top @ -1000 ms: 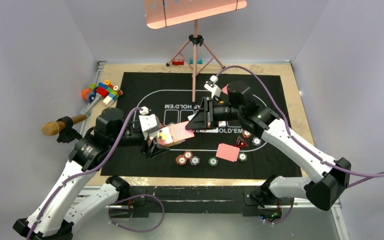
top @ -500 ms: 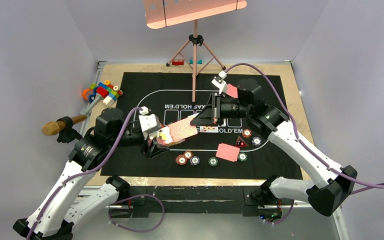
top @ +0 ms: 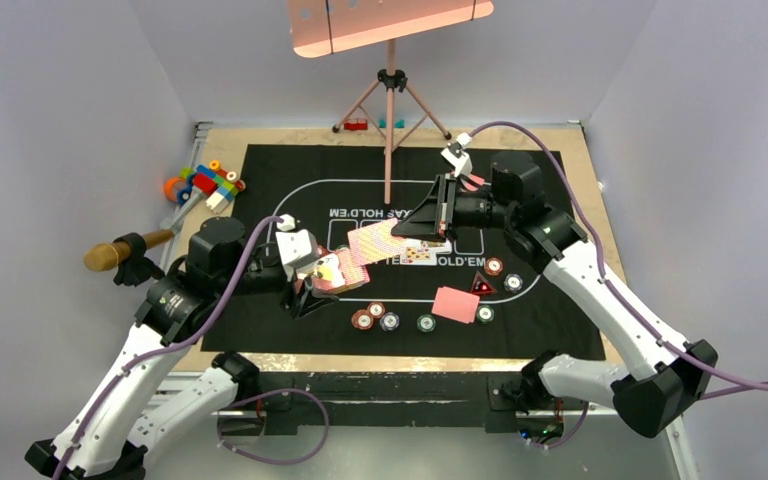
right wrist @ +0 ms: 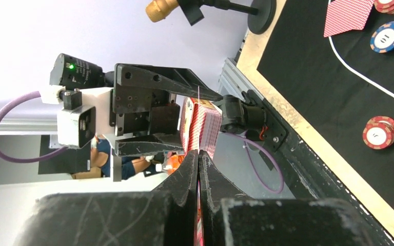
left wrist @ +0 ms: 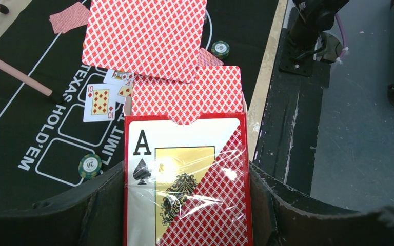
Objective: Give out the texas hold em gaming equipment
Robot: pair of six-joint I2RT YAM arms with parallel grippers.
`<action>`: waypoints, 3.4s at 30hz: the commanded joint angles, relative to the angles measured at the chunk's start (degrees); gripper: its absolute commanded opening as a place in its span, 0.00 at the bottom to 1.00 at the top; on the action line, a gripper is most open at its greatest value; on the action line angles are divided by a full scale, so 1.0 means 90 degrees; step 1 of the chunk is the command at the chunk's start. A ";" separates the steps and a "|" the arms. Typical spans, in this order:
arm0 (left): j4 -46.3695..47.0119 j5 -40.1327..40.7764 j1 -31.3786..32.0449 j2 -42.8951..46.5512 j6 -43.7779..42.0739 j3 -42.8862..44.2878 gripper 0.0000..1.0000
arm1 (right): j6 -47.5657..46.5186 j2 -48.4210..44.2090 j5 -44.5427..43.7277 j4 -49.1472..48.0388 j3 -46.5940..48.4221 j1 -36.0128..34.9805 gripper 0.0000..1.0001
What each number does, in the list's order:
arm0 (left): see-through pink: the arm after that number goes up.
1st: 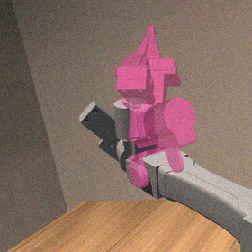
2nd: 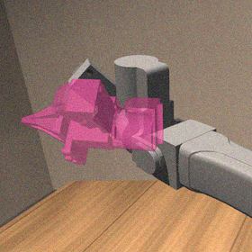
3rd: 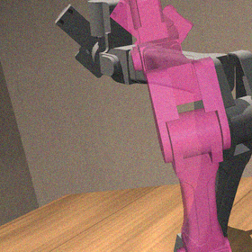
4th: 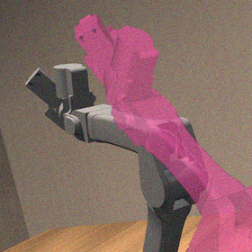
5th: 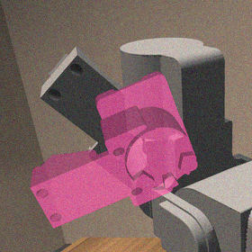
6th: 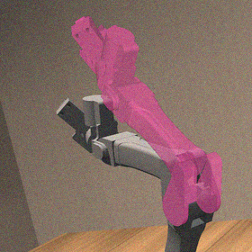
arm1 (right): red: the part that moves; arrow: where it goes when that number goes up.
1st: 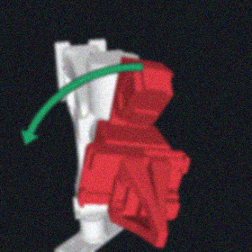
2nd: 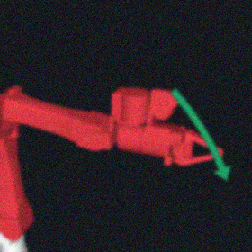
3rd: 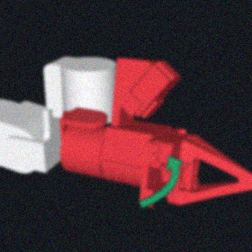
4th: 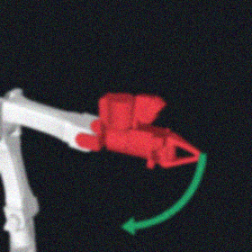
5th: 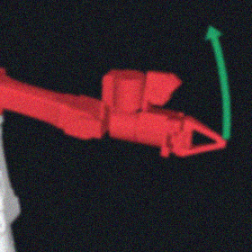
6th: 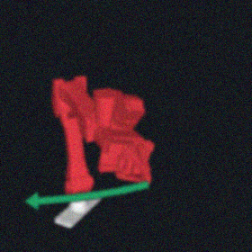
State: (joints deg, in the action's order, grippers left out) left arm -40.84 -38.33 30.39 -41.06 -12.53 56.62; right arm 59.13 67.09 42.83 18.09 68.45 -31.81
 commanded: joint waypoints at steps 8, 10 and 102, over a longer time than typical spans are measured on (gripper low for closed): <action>0.0260 -0.0106 -0.0037 0.0116 -0.0017 0.0182 0.00 | 0.0056 -0.0201 0.0247 -0.0195 0.0077 0.0468 0.00; 0.0257 -0.0104 -0.0042 0.0117 -0.0016 0.0183 0.00 | -0.0025 -0.0166 0.0277 -0.0172 -0.0053 0.0628 0.00; 0.0256 -0.0082 -0.0048 -0.0007 0.0013 0.0296 0.00 | -0.1774 0.1178 -0.0460 0.0415 0.1121 -0.1295 0.94</action>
State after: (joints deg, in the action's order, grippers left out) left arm -41.52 -38.33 30.39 -41.12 -12.56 56.69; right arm 44.71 76.82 39.90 20.12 76.27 -41.30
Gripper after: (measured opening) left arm 0.705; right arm 0.939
